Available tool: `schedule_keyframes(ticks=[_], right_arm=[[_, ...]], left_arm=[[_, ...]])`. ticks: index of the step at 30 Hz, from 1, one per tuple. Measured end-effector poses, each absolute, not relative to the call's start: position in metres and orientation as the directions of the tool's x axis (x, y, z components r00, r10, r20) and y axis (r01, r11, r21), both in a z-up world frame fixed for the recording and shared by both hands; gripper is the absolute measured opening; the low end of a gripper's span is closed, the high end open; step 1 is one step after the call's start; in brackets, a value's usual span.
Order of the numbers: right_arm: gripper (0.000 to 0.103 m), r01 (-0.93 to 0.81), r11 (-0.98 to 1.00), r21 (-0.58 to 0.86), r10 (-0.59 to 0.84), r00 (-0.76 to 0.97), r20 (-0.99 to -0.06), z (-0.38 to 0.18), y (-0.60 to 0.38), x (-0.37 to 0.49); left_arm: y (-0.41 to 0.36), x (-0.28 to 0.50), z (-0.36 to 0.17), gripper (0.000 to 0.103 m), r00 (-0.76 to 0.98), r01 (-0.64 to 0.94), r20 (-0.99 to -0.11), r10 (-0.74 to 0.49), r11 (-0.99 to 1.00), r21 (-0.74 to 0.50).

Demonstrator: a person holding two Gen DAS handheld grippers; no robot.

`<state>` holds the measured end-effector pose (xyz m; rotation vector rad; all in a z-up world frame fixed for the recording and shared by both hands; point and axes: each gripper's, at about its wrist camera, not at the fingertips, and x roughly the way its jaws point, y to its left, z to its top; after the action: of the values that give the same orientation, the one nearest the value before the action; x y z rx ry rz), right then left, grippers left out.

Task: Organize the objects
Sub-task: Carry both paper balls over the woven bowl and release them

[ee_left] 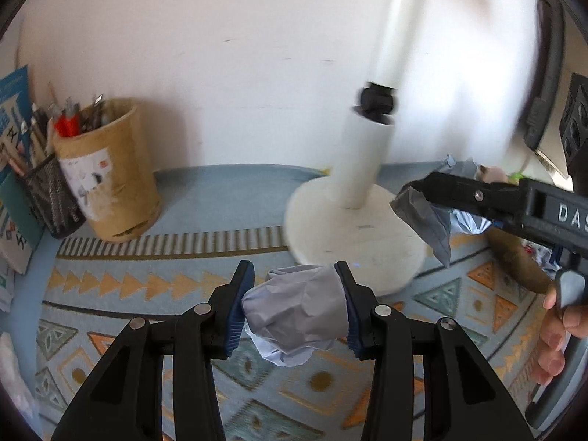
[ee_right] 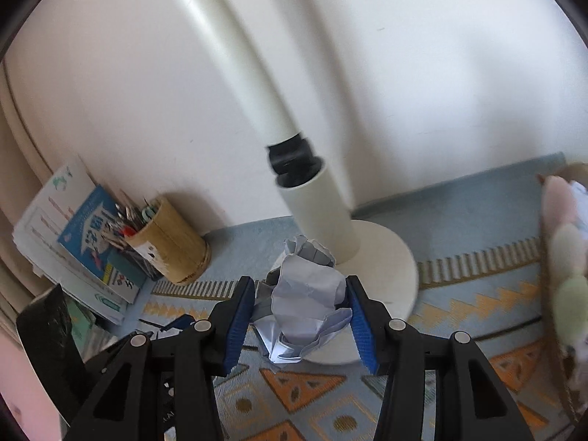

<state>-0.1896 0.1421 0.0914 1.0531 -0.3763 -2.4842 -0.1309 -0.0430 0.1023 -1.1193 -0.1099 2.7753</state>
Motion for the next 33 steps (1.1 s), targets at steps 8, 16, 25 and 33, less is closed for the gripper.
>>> schedule_keyframes(ticks=[8, 16, 25, 33], right_arm=[[0.049, 0.242, -0.861, 0.447, -0.477, -0.687, -0.548, 0.135, 0.209, -0.167], [0.049, 0.183, -0.851, 0.492, -0.437, -0.768, -0.468, 0.181, 0.303, -0.147], [0.049, 0.067, -0.876, 0.478, -0.323, -0.817, -0.477, 0.197, 0.400, -0.140], [0.049, 0.012, -0.884, 0.467, -0.282, -0.810, -0.514, 0.185, 0.436, -0.152]], left_arm=[[0.022, -0.122, 0.141, 0.041, -0.726, -0.206, -0.657, 0.203, -0.976, -0.073], [0.097, -0.131, 0.175, 0.041, -0.741, -0.322, -0.616, 0.268, -0.946, -0.026], [0.176, -0.153, 0.196, 0.041, -0.721, -0.411, -0.588, 0.367, -0.909, -0.063], [0.236, -0.171, 0.192, 0.041, -0.686, -0.481, -0.599, 0.413, -0.875, -0.051]])
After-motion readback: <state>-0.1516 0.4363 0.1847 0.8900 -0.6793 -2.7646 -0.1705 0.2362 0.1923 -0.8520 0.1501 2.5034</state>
